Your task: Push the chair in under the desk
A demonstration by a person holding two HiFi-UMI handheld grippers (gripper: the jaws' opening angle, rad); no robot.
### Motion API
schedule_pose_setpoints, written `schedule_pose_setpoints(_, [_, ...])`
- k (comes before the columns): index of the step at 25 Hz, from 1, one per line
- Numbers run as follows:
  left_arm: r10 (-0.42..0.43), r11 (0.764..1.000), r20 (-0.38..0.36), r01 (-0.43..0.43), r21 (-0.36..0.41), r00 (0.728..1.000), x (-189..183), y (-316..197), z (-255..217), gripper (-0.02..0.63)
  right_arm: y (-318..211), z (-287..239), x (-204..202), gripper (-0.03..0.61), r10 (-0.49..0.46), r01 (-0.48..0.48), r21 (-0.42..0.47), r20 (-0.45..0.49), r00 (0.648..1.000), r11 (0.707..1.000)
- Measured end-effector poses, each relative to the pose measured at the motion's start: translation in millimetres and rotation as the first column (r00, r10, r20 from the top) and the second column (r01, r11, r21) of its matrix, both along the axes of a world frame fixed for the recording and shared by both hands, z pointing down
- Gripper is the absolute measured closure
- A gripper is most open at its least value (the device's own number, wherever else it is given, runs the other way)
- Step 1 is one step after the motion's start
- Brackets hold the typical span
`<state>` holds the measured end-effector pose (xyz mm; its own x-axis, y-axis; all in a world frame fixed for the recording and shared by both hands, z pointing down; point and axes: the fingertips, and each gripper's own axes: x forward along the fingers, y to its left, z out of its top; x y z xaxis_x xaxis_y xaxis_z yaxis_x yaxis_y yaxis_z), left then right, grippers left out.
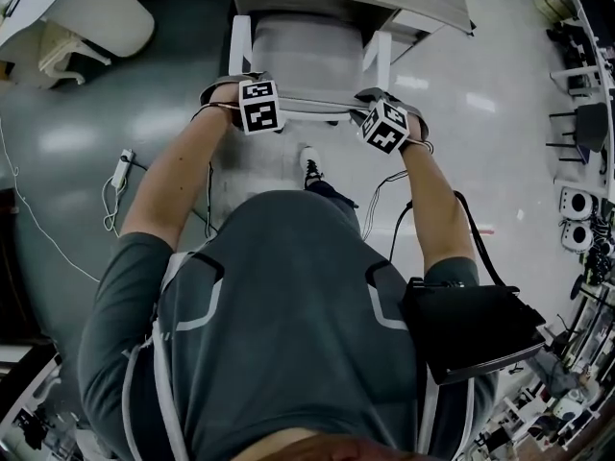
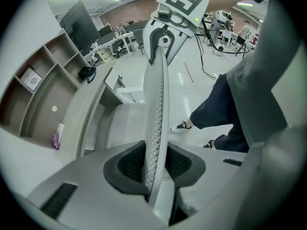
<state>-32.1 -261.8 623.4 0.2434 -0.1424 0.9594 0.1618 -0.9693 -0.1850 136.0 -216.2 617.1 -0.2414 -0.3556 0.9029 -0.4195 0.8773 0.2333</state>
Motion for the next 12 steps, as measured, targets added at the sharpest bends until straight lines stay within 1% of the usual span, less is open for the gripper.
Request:
schedule_pose_setpoints(5, [-0.018,1.0,0.01,0.018,0.003,1.0,10.1,-27.0,2.2,0.503,-27.4,2.1,10.1,0.437,0.002,-0.002,0.003,0.0,1.0,1.0])
schedule_pose_setpoints(9, [-0.035,0.999,0.014,0.035,-0.002,0.999,9.9,-46.3,0.9,0.502,-47.8,0.7,10.9,0.437,-0.007,0.007,0.006,-0.001,1.0,1.0])
schedule_pose_setpoints(12, [-0.032,0.999,0.01,0.032,0.007,0.999,10.6,-62.2,-0.5,0.5,-63.1,-0.1,11.0,0.437,-0.005,0.005,-0.001,0.005,1.0,1.0])
